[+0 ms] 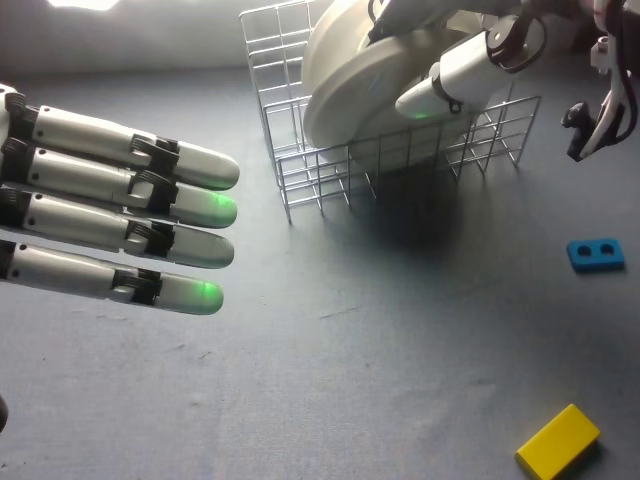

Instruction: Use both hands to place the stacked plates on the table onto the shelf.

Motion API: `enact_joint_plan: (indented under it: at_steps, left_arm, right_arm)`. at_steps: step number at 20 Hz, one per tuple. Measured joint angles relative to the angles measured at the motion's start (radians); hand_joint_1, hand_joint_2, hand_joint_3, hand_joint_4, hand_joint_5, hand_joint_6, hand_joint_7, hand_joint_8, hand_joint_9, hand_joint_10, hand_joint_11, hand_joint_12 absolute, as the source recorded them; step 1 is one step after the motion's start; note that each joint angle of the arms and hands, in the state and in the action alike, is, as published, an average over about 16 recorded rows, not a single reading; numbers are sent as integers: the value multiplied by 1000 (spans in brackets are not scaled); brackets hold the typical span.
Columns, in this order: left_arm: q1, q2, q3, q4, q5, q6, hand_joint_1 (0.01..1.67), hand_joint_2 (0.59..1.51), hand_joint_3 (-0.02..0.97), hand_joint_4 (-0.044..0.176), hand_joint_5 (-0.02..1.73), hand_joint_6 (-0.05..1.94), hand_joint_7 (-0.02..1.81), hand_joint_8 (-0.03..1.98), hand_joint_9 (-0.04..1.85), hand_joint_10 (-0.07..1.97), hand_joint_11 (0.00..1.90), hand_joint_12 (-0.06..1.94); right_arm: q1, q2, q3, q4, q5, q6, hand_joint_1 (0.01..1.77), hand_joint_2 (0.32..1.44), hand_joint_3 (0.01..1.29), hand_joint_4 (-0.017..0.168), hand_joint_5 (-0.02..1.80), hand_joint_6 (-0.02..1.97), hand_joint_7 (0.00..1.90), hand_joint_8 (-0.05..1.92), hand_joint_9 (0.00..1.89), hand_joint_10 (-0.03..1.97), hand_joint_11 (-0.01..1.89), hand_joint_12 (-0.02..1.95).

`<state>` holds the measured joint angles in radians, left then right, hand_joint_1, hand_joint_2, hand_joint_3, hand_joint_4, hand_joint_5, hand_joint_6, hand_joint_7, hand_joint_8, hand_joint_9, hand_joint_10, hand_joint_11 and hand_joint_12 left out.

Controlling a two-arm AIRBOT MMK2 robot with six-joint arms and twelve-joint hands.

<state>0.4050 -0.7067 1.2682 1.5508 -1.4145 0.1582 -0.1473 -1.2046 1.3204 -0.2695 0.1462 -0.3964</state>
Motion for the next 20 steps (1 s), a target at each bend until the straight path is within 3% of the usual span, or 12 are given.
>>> enact_joint_plan:
  at_steps: [13,20]
  left_arm:
    - [-4,0,-5,0,2,4,22,1130,13,2,89,13,80,3,32,13,17,18]
    - [-4,0,-6,1,3,5,22,1130,12,2,79,13,74,3,33,14,16,18]
  right_arm:
    - [30,32,-37,-5,25,-2,1064,1127,13,-3,695,20,721,5,698,12,357,852]
    - [46,99,-113,-110,141,11,1027,1136,14,-3,643,20,662,5,644,12,272,860]
